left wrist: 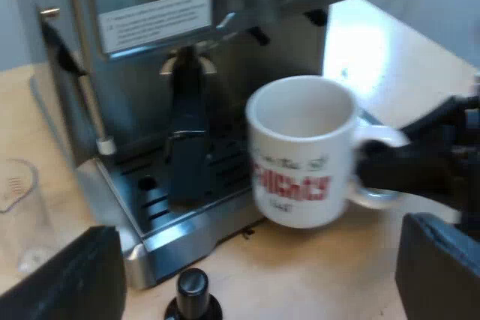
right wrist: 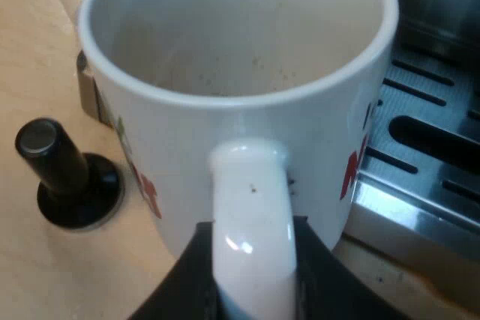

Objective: Place mug into machine

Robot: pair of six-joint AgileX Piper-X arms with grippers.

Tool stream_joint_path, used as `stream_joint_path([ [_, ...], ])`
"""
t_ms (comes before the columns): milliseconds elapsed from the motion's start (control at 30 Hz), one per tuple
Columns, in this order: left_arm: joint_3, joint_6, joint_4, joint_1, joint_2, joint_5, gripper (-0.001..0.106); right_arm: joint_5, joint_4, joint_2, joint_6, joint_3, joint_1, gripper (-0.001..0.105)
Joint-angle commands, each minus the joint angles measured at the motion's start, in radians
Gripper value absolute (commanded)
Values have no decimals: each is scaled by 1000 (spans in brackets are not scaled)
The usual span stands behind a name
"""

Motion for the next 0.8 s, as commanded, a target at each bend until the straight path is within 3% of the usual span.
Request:
stream_joint_path([
  [33,9,14,-12,-5,-2,25,81,4,-92,14,-4,-22,-2,0],
  [267,45,19,-12,-17,-2,33,81,59,-141,81,-2,-34,-5,0],
  [800,46,19,-12,-48,-2,35,81,50,-268,184,20,-51,-52,0],
])
